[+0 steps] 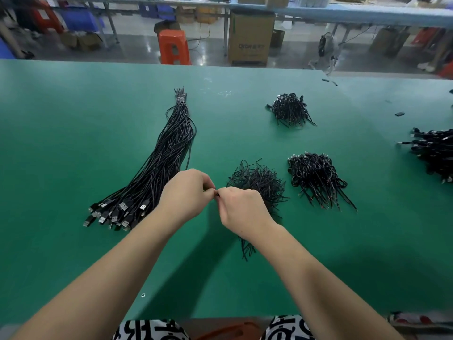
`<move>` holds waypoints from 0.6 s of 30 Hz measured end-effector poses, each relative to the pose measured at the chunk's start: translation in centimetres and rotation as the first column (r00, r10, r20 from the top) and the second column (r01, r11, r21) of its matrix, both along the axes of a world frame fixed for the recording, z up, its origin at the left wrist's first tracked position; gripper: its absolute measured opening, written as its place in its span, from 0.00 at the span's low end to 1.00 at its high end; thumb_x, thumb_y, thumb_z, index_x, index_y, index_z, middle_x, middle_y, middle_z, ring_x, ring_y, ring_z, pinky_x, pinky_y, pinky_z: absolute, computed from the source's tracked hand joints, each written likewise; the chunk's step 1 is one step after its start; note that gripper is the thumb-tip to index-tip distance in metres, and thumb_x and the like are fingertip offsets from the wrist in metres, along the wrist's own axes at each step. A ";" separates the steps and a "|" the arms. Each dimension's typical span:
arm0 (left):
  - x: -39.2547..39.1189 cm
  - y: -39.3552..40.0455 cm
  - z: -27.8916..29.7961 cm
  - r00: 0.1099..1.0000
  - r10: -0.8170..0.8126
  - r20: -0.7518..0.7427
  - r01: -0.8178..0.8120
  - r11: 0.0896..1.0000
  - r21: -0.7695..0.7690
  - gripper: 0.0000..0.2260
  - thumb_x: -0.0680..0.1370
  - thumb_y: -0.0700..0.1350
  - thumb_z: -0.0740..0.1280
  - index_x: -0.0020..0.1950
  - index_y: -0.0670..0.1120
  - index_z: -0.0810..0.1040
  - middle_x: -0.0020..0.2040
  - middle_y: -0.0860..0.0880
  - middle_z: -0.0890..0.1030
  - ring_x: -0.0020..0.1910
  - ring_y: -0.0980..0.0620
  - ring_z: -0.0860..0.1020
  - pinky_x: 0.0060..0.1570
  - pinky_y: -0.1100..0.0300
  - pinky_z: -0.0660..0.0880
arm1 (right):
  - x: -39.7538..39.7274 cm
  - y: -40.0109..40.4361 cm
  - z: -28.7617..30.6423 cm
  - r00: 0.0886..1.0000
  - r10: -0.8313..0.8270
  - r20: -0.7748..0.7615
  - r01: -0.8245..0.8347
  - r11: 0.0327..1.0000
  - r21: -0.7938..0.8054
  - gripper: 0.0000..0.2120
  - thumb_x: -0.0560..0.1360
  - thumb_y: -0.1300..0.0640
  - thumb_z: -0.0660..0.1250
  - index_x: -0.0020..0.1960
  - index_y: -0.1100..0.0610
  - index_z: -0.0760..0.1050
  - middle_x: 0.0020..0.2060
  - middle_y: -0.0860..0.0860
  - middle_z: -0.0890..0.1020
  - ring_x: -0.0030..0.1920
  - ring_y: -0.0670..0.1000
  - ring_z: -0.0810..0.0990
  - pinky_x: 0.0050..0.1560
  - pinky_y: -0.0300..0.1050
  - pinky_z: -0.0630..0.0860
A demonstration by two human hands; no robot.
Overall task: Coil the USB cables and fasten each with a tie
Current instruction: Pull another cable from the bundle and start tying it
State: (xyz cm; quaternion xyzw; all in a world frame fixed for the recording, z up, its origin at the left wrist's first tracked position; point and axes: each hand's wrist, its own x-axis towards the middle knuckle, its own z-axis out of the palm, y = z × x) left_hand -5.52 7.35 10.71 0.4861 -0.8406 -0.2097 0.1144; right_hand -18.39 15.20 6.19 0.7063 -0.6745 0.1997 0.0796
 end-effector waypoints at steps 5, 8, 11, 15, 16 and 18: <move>-0.7 0.8 -0.1 0.997 0.014 0.082 -0.002 0.988 -0.153 0.07 0.78 0.47 0.66 0.47 0.51 0.84 0.45 0.53 0.84 0.46 0.48 0.80 0.41 0.57 0.76 | 0.2 0.0 -0.2 0.999 -0.045 -0.010 0.045 0.999 -0.020 0.06 0.75 0.59 0.71 0.41 0.60 0.79 0.30 0.53 0.79 0.24 0.59 0.76 0.27 0.43 0.63; -1.1 1.0 -0.4 0.994 0.021 0.105 -0.004 0.987 -0.159 0.08 0.79 0.47 0.63 0.47 0.48 0.81 0.46 0.50 0.83 0.47 0.46 0.80 0.44 0.54 0.77 | 0.3 0.2 -0.2 0.997 -0.072 -0.011 0.071 0.996 -0.053 0.06 0.71 0.61 0.75 0.39 0.59 0.79 0.29 0.52 0.78 0.23 0.58 0.76 0.24 0.42 0.65; -1.4 1.0 -0.9 0.995 -0.002 0.096 0.016 0.989 -0.144 0.07 0.80 0.48 0.62 0.50 0.47 0.78 0.49 0.48 0.81 0.49 0.45 0.79 0.46 0.54 0.75 | 0.1 0.1 -0.6 0.996 -0.078 0.041 0.079 0.996 -0.031 0.05 0.76 0.58 0.69 0.43 0.59 0.78 0.35 0.54 0.80 0.29 0.60 0.79 0.29 0.46 0.67; -1.0 0.9 -1.3 0.997 -0.041 0.059 0.050 0.985 -0.164 0.06 0.81 0.48 0.62 0.53 0.47 0.75 0.51 0.48 0.79 0.50 0.45 0.78 0.47 0.53 0.71 | -0.5 -0.3 0.4 0.843 -0.220 0.490 0.062 0.946 0.318 0.07 0.78 0.53 0.64 0.50 0.54 0.78 0.40 0.49 0.82 0.40 0.55 0.79 0.42 0.50 0.77; -0.8 0.9 -1.2 0.998 -0.056 0.023 0.059 0.979 -0.194 0.06 0.81 0.47 0.62 0.53 0.46 0.76 0.50 0.47 0.79 0.50 0.45 0.78 0.47 0.52 0.71 | -0.9 -0.5 0.8 0.665 -0.255 0.702 -0.039 0.927 0.374 0.05 0.77 0.56 0.64 0.49 0.55 0.78 0.37 0.47 0.82 0.38 0.53 0.79 0.42 0.50 0.80; -0.5 0.9 -0.9 0.989 -0.122 -0.084 0.095 0.959 -0.267 0.05 0.80 0.45 0.65 0.51 0.44 0.76 0.48 0.47 0.80 0.47 0.43 0.78 0.47 0.50 0.72 | -2.1 -0.7 1.7 0.205 -0.303 0.931 -0.256 0.901 0.350 0.05 0.78 0.60 0.65 0.48 0.58 0.80 0.37 0.48 0.83 0.36 0.49 0.80 0.41 0.48 0.80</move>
